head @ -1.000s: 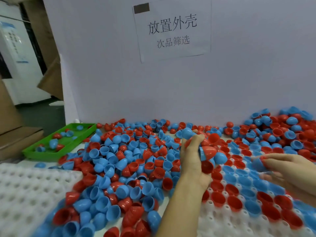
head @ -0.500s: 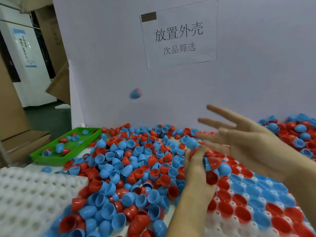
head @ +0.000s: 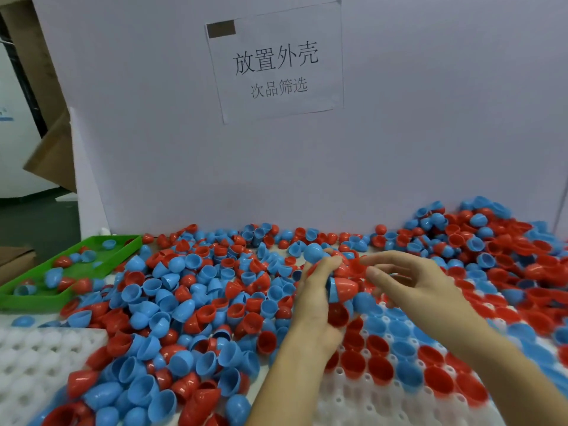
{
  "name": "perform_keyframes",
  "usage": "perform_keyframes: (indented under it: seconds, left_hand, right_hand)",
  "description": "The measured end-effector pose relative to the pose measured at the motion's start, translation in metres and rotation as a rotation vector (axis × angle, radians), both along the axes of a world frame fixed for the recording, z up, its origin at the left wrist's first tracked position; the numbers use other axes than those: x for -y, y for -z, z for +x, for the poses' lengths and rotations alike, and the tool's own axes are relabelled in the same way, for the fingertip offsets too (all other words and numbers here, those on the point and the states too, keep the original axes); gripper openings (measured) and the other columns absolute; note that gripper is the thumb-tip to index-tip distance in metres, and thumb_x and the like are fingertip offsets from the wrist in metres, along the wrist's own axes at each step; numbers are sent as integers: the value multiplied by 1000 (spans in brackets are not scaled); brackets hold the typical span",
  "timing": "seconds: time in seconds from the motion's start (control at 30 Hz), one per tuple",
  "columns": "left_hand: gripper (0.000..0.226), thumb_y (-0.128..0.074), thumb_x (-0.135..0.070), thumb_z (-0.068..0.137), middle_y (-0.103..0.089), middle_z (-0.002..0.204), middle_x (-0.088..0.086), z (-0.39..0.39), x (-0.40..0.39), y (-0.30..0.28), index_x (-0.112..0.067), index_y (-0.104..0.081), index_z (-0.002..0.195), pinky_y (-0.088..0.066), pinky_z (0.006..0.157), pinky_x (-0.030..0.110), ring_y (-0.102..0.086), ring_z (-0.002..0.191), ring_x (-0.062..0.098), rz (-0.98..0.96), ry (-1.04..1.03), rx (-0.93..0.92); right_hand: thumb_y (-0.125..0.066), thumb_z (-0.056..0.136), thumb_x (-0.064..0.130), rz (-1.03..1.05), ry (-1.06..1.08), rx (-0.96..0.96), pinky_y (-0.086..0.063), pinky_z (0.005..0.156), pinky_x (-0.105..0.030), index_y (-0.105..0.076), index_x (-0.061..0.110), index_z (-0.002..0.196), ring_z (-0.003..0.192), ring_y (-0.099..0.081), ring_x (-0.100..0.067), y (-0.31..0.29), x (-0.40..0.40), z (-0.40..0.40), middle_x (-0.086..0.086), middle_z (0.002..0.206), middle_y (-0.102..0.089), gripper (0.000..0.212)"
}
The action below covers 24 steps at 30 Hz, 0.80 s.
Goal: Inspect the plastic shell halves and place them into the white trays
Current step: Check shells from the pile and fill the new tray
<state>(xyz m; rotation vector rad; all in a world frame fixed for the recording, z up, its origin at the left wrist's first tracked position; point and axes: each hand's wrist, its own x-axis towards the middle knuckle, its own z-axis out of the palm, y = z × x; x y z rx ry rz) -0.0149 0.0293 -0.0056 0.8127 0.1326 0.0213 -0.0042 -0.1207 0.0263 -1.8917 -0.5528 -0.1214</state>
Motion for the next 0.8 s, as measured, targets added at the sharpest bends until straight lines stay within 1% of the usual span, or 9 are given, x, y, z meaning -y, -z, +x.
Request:
perform_keyframes:
  seconds: [0.1, 0.17, 0.27, 0.4, 0.5, 0.57, 0.63, 0.73, 0.8]
  left_hand:
    - [50, -71, -25, 85, -72, 115, 21, 1, 5, 1, -5, -61, 130, -57, 88, 47, -73, 97, 32, 47, 33, 22]
    - [41, -70, -24, 87, -68, 123, 25, 1, 8, 1, -7, -64, 123, -53, 96, 52, -70, 109, 38, 48, 33, 37]
    - [30, -73, -25, 83, -68, 122, 25, 2, 9, 2, -13, -69, 111, -53, 99, 55, -70, 109, 38, 27, 7, 44]
    - [43, -72, -31, 83, -73, 114, 22, 3, 11, 0, -9, -67, 120, -61, 78, 45, -73, 102, 37, 19, -17, 11]
    - [51, -70, -32, 88, -70, 118, 24, 3, 11, 0, -3, -63, 129, -60, 81, 45, -70, 108, 39, -27, -25, -13]
    - [50, -70, -35, 89, -72, 113, 24, 1, 10, -1, 0, -66, 125, -62, 72, 41, -73, 101, 38, -62, -19, -30]
    - [45, -72, -37, 88, -75, 103, 21, -1, 9, -2, -1, -70, 115, -60, 61, 35, -75, 85, 32, -104, -20, -42]
    - [33, -72, -33, 87, -76, 89, 17, -2, 9, -4, -4, -73, 102, -59, 54, 33, -74, 71, 27, -141, -28, -44]
    - [28, -72, -30, 88, -75, 82, 16, -3, 9, -5, -6, -70, 102, -57, 50, 33, -74, 65, 26, -177, -41, -50]
  right_hand:
    - [-69, 89, 28, 18, -9, 42, -54, 63, -19, -74, 28, 100, 74, -69, -10, -1, -3, -4, 5, 81, -73, 12]
    - [-71, 88, 29, 4, 8, 70, -58, 69, -26, -75, 25, 101, 76, -69, -16, -1, -5, -6, 0, 81, -73, 14]
    - [-70, 88, 30, 42, -23, 83, -58, 72, -26, -75, 26, 100, 78, -70, -11, -1, -7, -8, 4, 82, -74, 14]
    - [-79, 81, 29, 16, -49, 97, -58, 76, -25, -73, 31, 102, 81, -69, -10, 3, -13, -11, 5, 85, -71, 22]
    - [-81, 80, 22, 48, -33, 96, -57, 73, -21, -75, 30, 97, 81, -70, -5, 3, -16, -11, 10, 86, -73, 20]
    - [-80, 81, 18, 90, -50, 74, -56, 72, -18, -75, 29, 94, 80, -71, -5, 4, -15, -10, 13, 86, -73, 18]
    - [-78, 84, 16, 136, -55, 38, -57, 69, -20, -75, 27, 94, 78, -72, -9, 3, -15, -9, 10, 86, -73, 15]
    - [-70, 90, 17, 237, -69, -17, -57, 66, -21, -72, 25, 104, 76, -73, -14, 2, -14, -10, 0, 84, -73, 16]
    - [-64, 95, 20, 260, -60, -32, -57, 66, -20, -71, 28, 107, 75, -72, -12, 2, -14, -10, 0, 81, -73, 17]
